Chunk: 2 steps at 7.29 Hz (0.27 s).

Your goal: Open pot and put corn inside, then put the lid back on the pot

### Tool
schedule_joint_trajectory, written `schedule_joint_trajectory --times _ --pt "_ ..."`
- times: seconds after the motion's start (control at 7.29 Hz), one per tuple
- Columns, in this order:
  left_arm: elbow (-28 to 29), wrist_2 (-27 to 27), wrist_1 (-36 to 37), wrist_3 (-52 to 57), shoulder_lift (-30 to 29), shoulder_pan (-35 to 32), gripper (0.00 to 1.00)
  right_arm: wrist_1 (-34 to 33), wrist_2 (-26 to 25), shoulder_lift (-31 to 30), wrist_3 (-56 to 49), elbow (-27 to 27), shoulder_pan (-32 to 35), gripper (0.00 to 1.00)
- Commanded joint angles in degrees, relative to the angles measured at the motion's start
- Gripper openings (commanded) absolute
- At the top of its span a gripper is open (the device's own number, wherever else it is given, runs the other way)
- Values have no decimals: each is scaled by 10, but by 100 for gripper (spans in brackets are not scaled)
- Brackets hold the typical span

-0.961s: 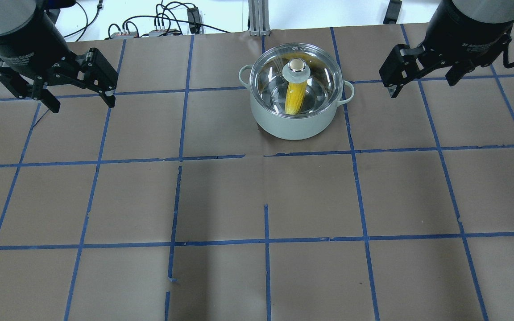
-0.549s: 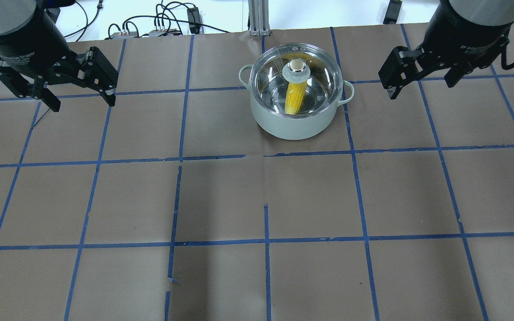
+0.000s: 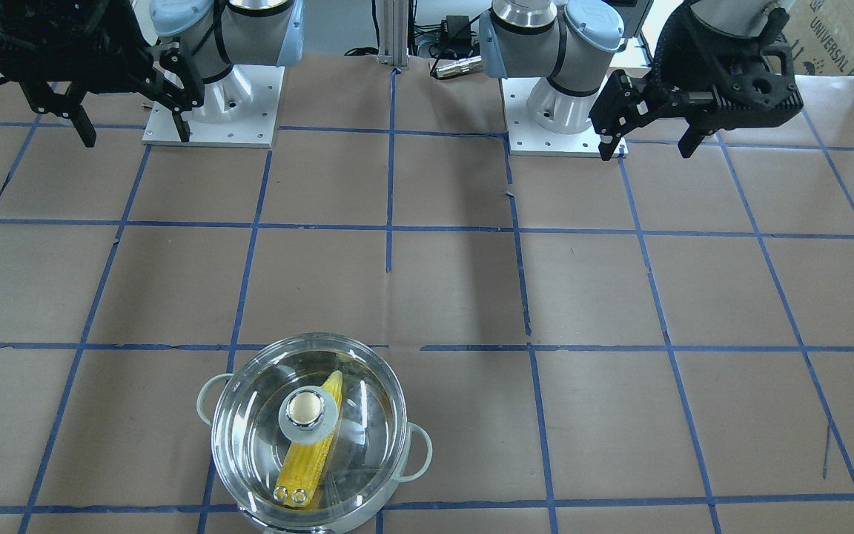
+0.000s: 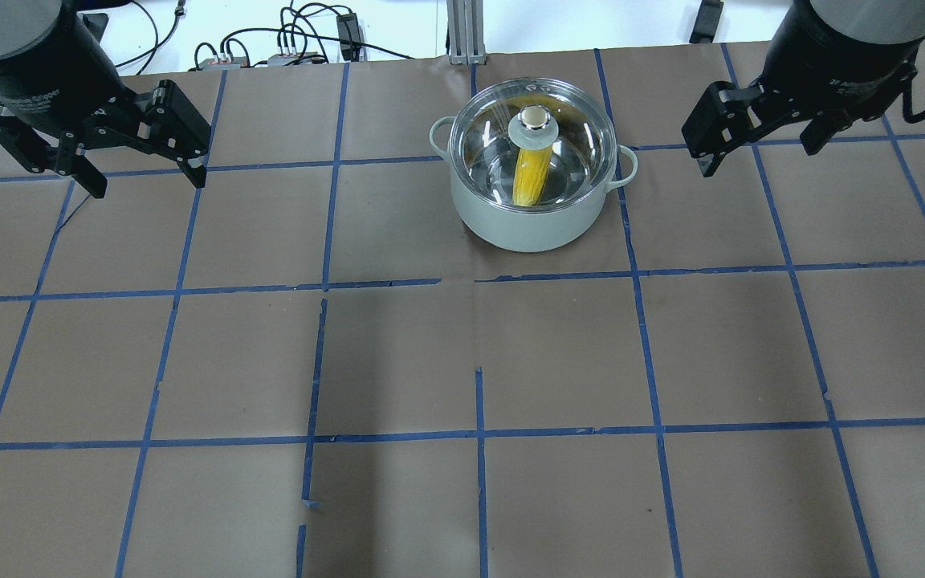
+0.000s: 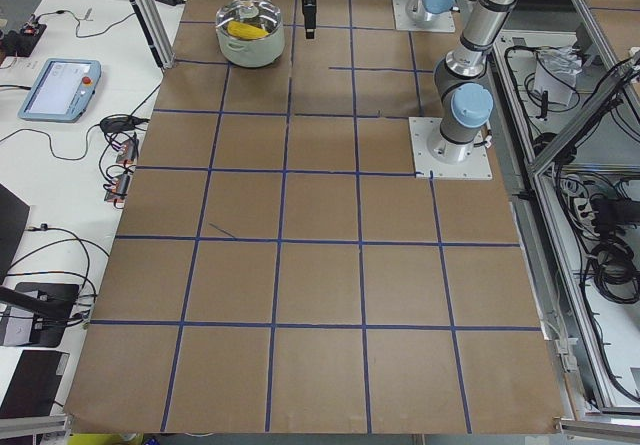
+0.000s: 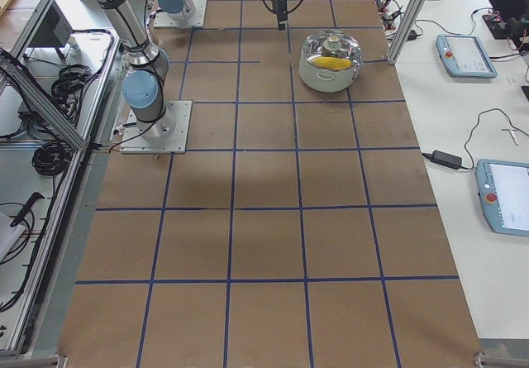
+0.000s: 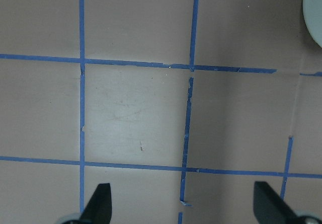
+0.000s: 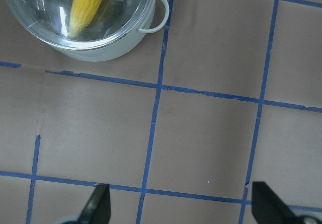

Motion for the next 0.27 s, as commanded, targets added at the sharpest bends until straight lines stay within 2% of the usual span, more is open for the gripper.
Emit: schedule_joint_trajectory --times 0.0,0.14 --pt "-2 0 0 0 0 0 100 0 0 0 0 -1 0 100" --pt "3 0 0 0 1 1 100 -1 0 1 0 -2 0 99"
